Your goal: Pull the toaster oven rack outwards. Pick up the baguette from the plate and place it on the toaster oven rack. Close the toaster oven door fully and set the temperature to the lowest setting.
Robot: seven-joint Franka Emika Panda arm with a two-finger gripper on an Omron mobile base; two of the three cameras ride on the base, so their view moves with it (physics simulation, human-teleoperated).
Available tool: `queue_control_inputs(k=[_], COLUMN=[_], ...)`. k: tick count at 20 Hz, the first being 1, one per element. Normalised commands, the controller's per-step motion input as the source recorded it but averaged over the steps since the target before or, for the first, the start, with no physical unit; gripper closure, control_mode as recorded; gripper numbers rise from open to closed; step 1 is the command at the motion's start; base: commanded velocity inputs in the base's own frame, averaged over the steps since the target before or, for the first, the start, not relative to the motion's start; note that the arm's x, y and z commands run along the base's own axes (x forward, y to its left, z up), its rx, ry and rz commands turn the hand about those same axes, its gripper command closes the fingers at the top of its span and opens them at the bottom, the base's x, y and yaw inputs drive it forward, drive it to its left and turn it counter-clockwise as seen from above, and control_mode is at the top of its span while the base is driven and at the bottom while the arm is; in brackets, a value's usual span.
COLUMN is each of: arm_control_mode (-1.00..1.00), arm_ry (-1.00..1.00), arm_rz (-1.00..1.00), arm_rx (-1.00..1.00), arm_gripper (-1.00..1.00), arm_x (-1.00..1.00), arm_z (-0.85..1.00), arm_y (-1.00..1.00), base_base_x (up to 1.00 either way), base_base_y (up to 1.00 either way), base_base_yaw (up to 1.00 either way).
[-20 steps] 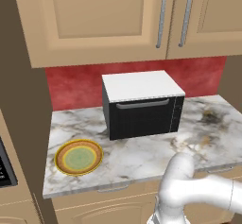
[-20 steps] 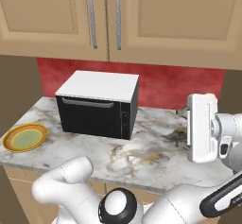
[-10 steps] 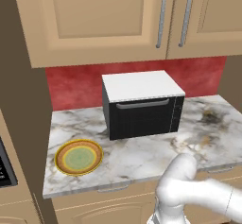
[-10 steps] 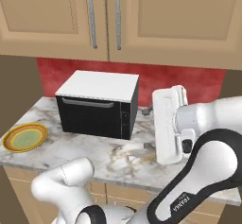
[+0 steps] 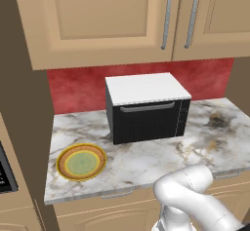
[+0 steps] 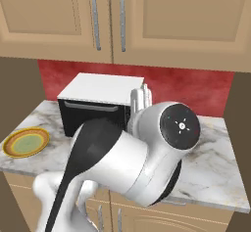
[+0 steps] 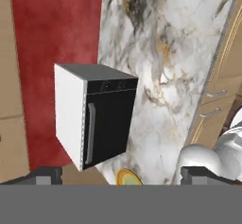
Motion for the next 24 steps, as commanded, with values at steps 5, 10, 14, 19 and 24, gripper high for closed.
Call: queue_control_inputs(k=[5,10,14,19,24], arm_control_mode=[-1.00,-1.00,-1.00,-1.00,-1.00], arm_ry=[-0.37,-0.39,-0.37,-0.15,0.00], arm_rz=[-0.35,-0.05,0.06,0.15,0.25], arm_rx=[-0.27,-0.10,0.06,0.13,0.06], arm_gripper=[-1.00,-1.00,-1.00,-1.00,-1.00], arm_x=[-0.02,-0.34,-0.47,-0.30,0.01], arm_z=[-0.39,-0.47,-0.10,0.00,-0.04], arm_y=[0.14,-0.07,-0.21,-0.14,0.00], base_base_x=[0.00,0.00,0.00,0.00,0.00], base_base_y=[0.00,0.00,0.00,0.00,0.00], base_base_yaw=[0.00,0.00,0.00,0.00,0.00])
